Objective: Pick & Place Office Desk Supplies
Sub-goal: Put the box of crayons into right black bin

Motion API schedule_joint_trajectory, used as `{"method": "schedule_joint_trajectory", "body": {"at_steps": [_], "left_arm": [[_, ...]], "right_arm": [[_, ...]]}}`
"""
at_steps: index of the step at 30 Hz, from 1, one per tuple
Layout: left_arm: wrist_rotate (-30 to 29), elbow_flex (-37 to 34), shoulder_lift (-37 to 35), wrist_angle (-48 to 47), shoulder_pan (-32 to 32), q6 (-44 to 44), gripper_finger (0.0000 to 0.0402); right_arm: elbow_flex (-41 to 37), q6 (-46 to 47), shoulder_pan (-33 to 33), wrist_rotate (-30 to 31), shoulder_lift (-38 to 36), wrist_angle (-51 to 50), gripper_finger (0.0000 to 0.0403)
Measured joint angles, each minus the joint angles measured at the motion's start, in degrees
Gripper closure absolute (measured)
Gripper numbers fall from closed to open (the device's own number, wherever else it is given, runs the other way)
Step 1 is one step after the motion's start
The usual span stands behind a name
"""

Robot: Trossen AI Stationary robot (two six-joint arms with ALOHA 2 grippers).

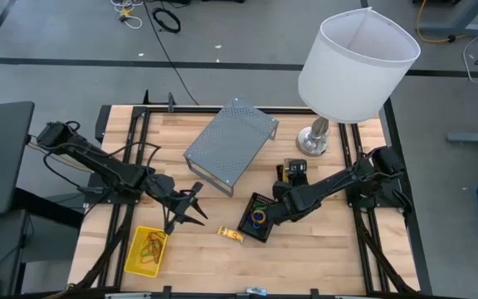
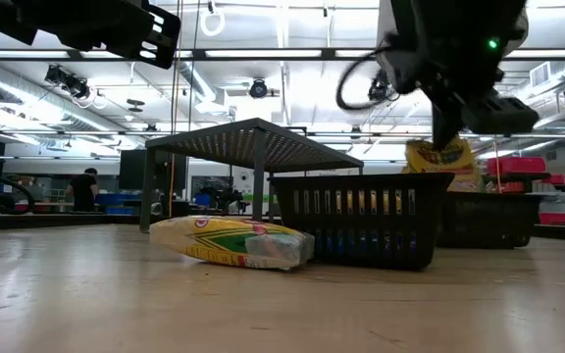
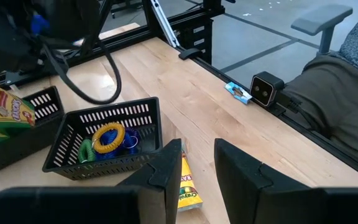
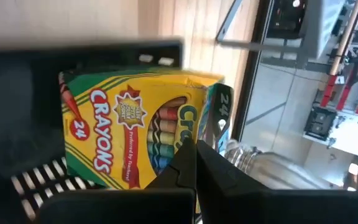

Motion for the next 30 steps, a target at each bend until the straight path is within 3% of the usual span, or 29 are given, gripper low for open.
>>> {"method": "schedule_joint_trajectory", "body": {"at_steps": [10, 22, 26, 30], "left_arm": [[0.0, 0.0, 0.0, 0.0, 0.0, 0.0, 0.0298], [0.0, 0.0, 0.0, 0.0, 0.0, 0.0, 0.0298], [0.0, 0.0, 0.0, 0.0, 0.0, 0.0, 0.0298], [0.0, 0.0, 0.0, 0.0, 0.0, 0.0, 0.0298]], "right_arm": [[-4.2, 5.0, 0.1, -1.0, 0.0, 0.7, 0.0386], [5.9, 7.3, 0.1, 0.1, 0.0, -3.5, 0.0246], [12.7, 5.2, 0.9, -3.9, 0.0, -1.4, 0.0232], [17.2, -2.9, 2.4, -12.7, 0.0, 11.1, 0.0232]]}}
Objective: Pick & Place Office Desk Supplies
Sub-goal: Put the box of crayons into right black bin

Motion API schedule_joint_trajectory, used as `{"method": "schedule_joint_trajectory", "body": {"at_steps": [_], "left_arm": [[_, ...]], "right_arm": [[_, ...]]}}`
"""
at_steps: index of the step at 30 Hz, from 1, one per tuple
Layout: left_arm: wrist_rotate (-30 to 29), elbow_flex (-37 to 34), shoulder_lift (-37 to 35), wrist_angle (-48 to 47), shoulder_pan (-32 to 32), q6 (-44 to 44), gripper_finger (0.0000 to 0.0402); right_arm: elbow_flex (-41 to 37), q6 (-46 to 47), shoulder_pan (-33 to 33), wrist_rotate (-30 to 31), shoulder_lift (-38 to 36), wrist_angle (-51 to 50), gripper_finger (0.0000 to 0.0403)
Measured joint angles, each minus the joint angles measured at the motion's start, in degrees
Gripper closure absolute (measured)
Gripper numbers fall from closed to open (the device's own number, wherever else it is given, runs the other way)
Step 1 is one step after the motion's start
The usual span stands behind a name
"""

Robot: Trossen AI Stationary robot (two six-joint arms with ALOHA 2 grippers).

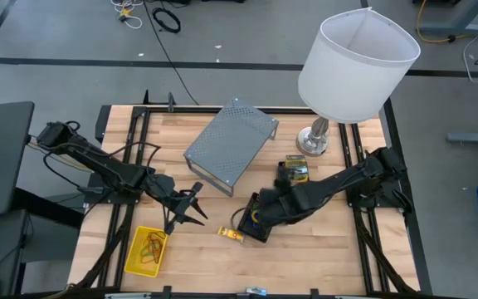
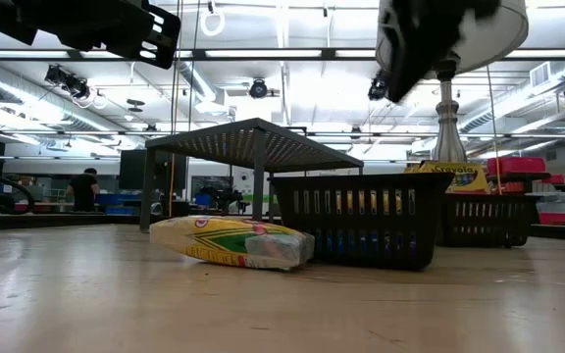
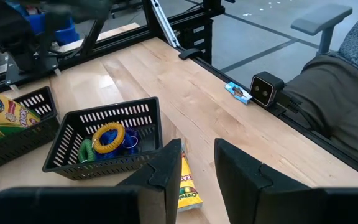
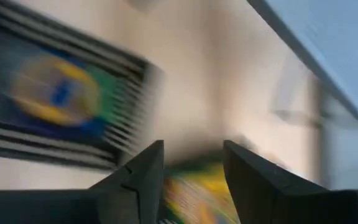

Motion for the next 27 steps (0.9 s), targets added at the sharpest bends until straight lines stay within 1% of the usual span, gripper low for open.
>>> {"method": "schedule_joint_trajectory", "body": {"at_steps": [3, 4, 7, 13, 15, 18, 21, 27], "left_arm": [[0.0, 0.0, 0.0, 0.0, 0.0, 0.0, 0.0298], [0.0, 0.0, 0.0, 0.0, 0.0, 0.1, 0.0298], [0.0, 0.0, 0.0, 0.0, 0.0, 0.3, 0.0298], [0.3, 0.0, 0.0, 0.0, 0.0, 0.8, 0.0298], [0.4, 0.0, 0.0, 0.1, 0.0, 1.2, 0.0298], [0.5, 0.0, 0.0, 0.6, 0.0, 1.5, 0.0298], [0.5, 0.0, 0.0, 1.0, 0.0, 1.9, 0.0298], [0.5, 0.0, 0.0, 2.7, 0.0, 3.0, 0.0298]], "right_arm": [[-0.3, -6.9, 0.9, -9.3, 0.0, 13.8, 0.0231], [-0.8, -8.6, 1.2, -11.4, 0.0, 18.5, 0.0231], [-1.6, -11.0, 1.4, -15.2, 1.1, 28.6, 0.0231], [-1.7, -12.1, 0.4, -19.6, 5.4, 35.8, 0.0231], [-1.7, -13.5, 0.1, -22.6, 7.4, 38.7, 0.0231], [-1.7, -15.2, -0.1, -25.4, 10.0, 42.6, 0.0231], [-1.7, -16.4, -0.5, -25.7, 11.8, 43.7, 0.0222], [-1.7, -17.4, -1.6, -25.7, 15.0, 48.1, 0.0185]]}}
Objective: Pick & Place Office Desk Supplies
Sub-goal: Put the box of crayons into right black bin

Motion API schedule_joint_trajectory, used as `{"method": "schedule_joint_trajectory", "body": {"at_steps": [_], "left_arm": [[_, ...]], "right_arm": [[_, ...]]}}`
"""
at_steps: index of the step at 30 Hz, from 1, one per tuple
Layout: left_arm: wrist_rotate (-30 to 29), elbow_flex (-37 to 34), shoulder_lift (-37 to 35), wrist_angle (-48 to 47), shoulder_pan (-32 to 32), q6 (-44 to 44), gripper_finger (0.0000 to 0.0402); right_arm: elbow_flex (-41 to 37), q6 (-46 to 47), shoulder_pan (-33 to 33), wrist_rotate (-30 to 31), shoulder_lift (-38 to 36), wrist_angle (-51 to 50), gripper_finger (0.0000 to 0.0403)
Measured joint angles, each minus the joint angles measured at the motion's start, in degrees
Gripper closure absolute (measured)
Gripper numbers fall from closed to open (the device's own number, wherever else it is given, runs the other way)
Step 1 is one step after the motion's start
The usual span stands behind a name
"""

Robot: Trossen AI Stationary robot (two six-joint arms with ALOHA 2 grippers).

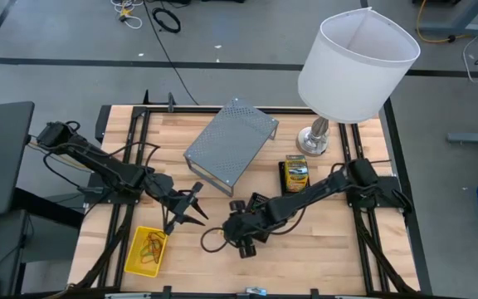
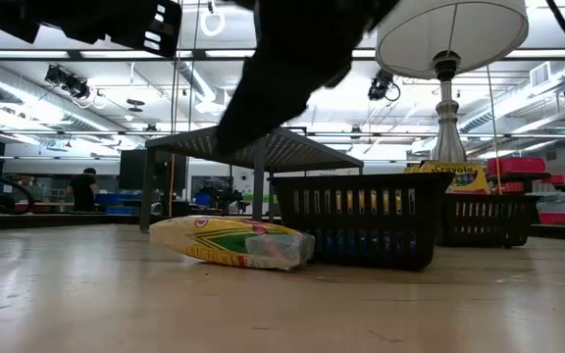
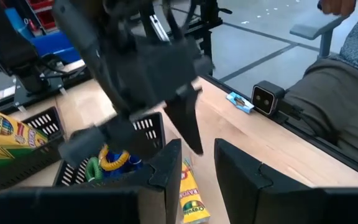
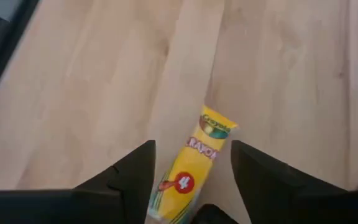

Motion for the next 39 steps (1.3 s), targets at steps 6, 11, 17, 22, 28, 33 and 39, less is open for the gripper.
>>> {"method": "schedule_joint_trajectory", "body": {"at_steps": [6, 11, 17, 22, 28, 33, 39], "left_arm": [[0.0, 0.0, 0.0, 0.5, 0.0, 0.2, 0.0298], [0.0, 0.0, 0.0, 1.0, 0.1, 0.4, 0.0298], [-0.3, 0.0, 0.0, 1.1, 0.1, 0.8, 0.0298], [-0.4, 0.0, 0.0, 1.1, 0.1, 0.8, 0.0298], [-0.5, 0.0, 0.0, 1.1, 0.1, 0.8, 0.0298], [-0.5, 0.0, 0.0, 1.1, 0.1, 0.8, 0.0298], [-0.4, 0.0, 0.0, 1.0, 0.1, 0.8, 0.0298]], "right_arm": [[0.0, -1.1, -0.8, -0.6, 3.4, 2.7, 0.0176], [0.1, -1.6, -1.1, -0.7, 5.6, 2.5, 0.0176], [0.3, -1.6, -1.1, -0.4, 7.7, 2.7, 0.0177], [0.3, -1.5, -0.7, 0.6, 8.1, 2.7, 0.0218], [0.4, -1.6, 0.6, 1.6, 8.1, 4.1, 0.036], [0.4, -1.9, 2.3, 5.1, 7.7, 5.6, 0.0361], [3.5, -1.8, 4.3, 14.4, 5.1, 1.3, 0.0361]]}}
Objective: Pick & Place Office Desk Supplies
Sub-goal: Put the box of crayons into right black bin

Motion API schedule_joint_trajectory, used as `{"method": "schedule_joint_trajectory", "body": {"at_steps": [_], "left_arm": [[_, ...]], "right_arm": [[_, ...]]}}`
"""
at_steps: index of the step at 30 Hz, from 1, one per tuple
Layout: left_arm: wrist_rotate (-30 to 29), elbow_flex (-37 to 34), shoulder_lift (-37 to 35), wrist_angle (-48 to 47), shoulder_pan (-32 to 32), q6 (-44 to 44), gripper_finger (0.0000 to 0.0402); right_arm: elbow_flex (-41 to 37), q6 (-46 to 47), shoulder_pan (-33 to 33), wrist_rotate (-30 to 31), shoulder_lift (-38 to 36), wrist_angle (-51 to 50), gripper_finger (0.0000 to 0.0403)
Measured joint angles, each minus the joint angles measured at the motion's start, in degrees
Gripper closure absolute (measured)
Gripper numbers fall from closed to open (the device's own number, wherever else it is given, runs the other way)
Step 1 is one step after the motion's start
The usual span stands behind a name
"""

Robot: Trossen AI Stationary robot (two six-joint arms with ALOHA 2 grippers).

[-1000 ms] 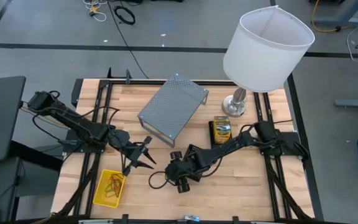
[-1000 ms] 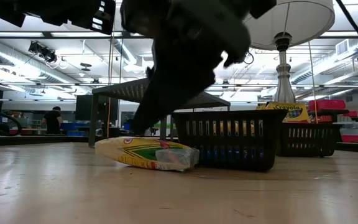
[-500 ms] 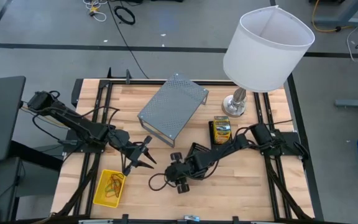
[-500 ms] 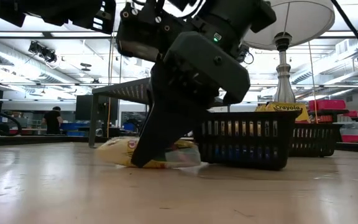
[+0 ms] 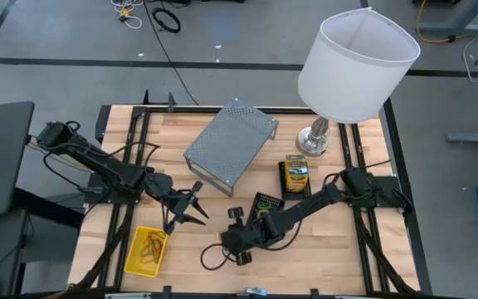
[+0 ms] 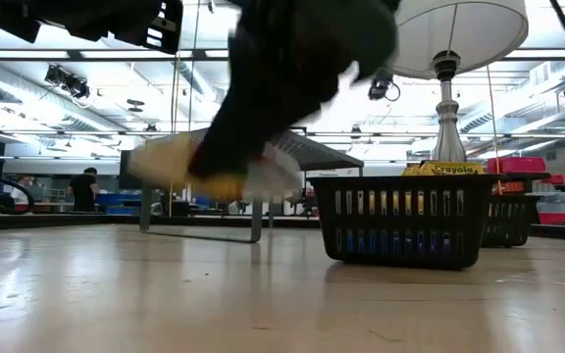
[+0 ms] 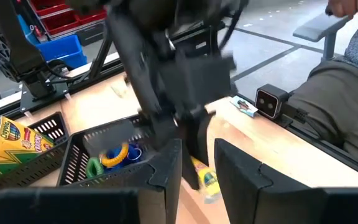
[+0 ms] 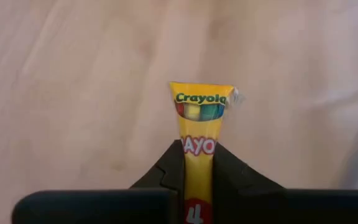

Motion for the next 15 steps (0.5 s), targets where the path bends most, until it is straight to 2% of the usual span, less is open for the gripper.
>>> {"method": "schedule_joint_trajectory", "body": {"at_steps": [8, 11, 13, 15], "left_arm": [[0.7, 0.0, 0.0, 0.2, -0.1, -0.2, 0.0298], [2.4, 0.0, 0.0, 0.5, -0.1, -0.4, 0.0298], [3.6, 0.0, 0.0, 0.9, -0.1, -0.4, 0.0298], [4.8, 0.0, 0.0, 1.3, -0.1, -0.5, 0.0298]], "right_arm": [[4.3, 7.3, 3.4, 26.0, -6.3, -10.1, 0.0361], [1.3, 8.7, 3.8, 23.9, -10.3, -7.9, 0.0361], [-2.2, 7.8, 3.9, 18.0, -13.1, -2.9, 0.0361], [-6.9, 5.8, 4.2, 11.0, -16.1, 6.2, 0.0361]]}}
